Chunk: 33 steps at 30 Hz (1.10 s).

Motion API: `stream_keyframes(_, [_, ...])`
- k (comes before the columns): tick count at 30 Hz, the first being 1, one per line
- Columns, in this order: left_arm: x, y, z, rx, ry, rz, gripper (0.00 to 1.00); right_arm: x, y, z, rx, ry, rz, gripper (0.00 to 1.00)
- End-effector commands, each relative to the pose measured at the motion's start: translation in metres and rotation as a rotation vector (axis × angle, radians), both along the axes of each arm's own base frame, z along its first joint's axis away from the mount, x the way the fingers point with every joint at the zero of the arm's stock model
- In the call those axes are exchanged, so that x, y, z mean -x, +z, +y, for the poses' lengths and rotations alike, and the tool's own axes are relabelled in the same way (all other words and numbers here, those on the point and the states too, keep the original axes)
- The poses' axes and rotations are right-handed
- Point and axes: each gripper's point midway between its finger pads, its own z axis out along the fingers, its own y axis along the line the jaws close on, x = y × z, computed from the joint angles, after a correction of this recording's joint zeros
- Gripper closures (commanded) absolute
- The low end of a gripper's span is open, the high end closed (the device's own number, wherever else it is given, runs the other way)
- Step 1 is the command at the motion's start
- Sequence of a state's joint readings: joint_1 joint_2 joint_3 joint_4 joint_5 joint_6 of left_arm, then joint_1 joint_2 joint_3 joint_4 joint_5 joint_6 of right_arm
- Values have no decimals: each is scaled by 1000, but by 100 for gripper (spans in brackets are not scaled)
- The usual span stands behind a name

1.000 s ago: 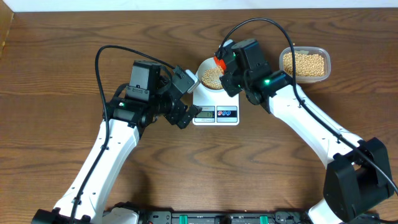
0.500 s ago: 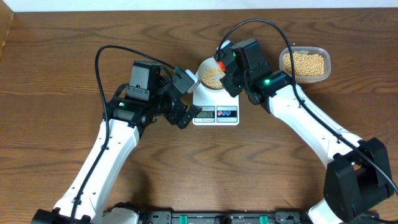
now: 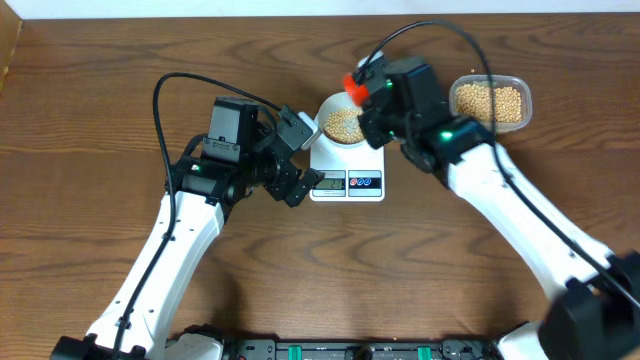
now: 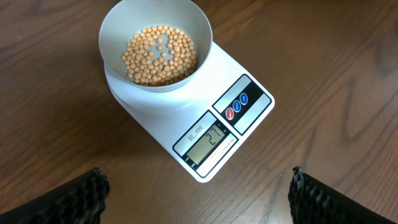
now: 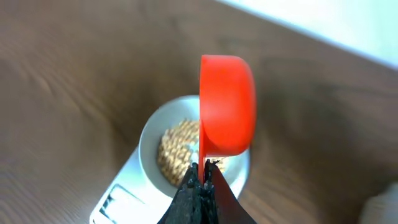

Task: Scoop item into bowl and weigh 50g on scale
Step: 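Move the empty red scoop back over the soybean tub and dip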

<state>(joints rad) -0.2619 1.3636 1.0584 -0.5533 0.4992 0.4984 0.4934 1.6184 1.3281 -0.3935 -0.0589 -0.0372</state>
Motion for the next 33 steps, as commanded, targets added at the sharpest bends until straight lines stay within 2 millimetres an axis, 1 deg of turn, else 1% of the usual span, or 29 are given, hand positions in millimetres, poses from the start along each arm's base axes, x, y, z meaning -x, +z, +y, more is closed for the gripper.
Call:
stream_keyframes(1, [2, -3, -1, -1, -11, 3, 5, -8, 33, -41, -11, -202, -69, 99])
stream_keyframes(4, [2, -3, -1, -1, -11, 3, 5, -14, 40, -81, 61, -377, -106, 99])
stream_keyframes(8, [2, -3, -1, -1, -11, 3, 5, -14, 31, -131, 184, -555, -93, 99])
stream_keyframes(13, [2, -3, -1, -1, -11, 3, 5, -5, 15, -176, 249, -697, -17, 99])
stream_keyframes(19, [2, -3, -1, -1, -11, 3, 5, 6, 2, -222, 244, -839, 72, 99])
stream_keyframes(24, [2, -3, -1, -1, -11, 3, 5, 15, -6, -253, 249, -929, 126, 99])
stream_keyframes(28, [2, -3, -1, -1, -11, 3, 5, 19, -14, -269, 268, -966, 163, 99])
stream_keyframes(31, [2, -3, -1, -1, -11, 3, 5, 17, -23, -276, 277, -981, 186, 99])
stream_keyframes(33, [2, -3, -1, -1, -11, 3, 5, 14, -33, -278, 285, -980, 210, 99])
